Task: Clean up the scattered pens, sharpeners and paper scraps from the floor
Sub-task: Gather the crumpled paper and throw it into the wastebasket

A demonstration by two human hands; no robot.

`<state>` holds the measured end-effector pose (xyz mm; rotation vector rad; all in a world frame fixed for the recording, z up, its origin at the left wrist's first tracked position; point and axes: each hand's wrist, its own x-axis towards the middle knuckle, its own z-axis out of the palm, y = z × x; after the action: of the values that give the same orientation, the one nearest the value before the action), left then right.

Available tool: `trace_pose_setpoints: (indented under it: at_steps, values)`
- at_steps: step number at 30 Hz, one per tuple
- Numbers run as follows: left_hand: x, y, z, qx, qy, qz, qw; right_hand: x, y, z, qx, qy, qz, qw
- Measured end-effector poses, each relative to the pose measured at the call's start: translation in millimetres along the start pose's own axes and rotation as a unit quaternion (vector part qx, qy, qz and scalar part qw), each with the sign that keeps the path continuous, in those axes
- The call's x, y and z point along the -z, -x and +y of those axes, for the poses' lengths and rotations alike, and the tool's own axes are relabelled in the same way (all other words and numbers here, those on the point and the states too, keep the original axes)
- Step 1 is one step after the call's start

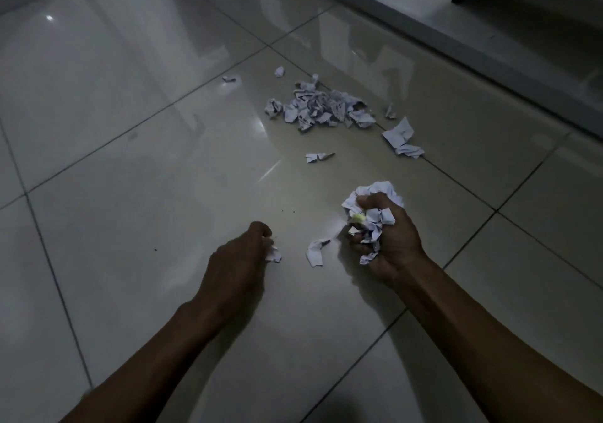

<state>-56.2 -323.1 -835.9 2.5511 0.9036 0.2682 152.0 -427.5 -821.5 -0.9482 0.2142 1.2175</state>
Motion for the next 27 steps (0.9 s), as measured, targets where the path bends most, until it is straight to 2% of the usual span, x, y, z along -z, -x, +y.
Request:
trace_pose_setpoints:
  at_steps: [2, 4, 6, 9, 14, 17, 21, 25, 27]
  values:
    - [-5.9, 9.9, 10.6, -0.029, -0.087, -0.013, 0.996, 0.9, 1.2, -0.9, 0.015, 0.001, 0.013, 1.000]
    - [-13.2, 12.3, 18.6, -0.002, -0.159, -0.012, 0.987, 1.6, 3.6, -3.1, 0.030, 0.005, 0.020, 0.999]
    - [-20.6, 10.5, 18.4, -0.010, -0.205, 0.000, 0.979, 2.0, 6.6, -4.5, 0.043, 0.005, 0.018, 0.999]
    - [-26.7, 6.1, 8.3, -0.029, -0.220, 0.030, 0.975, 3.3, 11.8, -6.1, 0.066, 0.015, 0.024, 0.997]
    - [-28.5, -7.4, 25.3, -0.067, -0.176, 0.107, 0.976, 10.8, 18.2, -13.0, 0.086, 0.020, 0.033, 0.995]
    - [-39.3, -18.2, 45.4, -0.049, -0.233, 0.121, 0.964, 17.1, 23.5, -18.4, 0.104, 0.019, 0.031, 0.994]
    - [-53.7, -29.5, 58.0, -0.002, -0.288, 0.078, 0.954, 25.1, 35.1, -27.9, 0.099, 0.019, 0.031, 0.994]
    - [-59.9, -28.8, 63.5, -0.075, -0.315, 0.046, 0.945, 36.3, 48.1, -38.5, 0.065, 0.011, 0.040, 0.997]
    - [-59.1, -37.4, 72.7, -0.076, -0.317, 0.013, 0.945, 44.0, 53.4, -43.6, 0.066, -0.005, 0.053, 0.996]
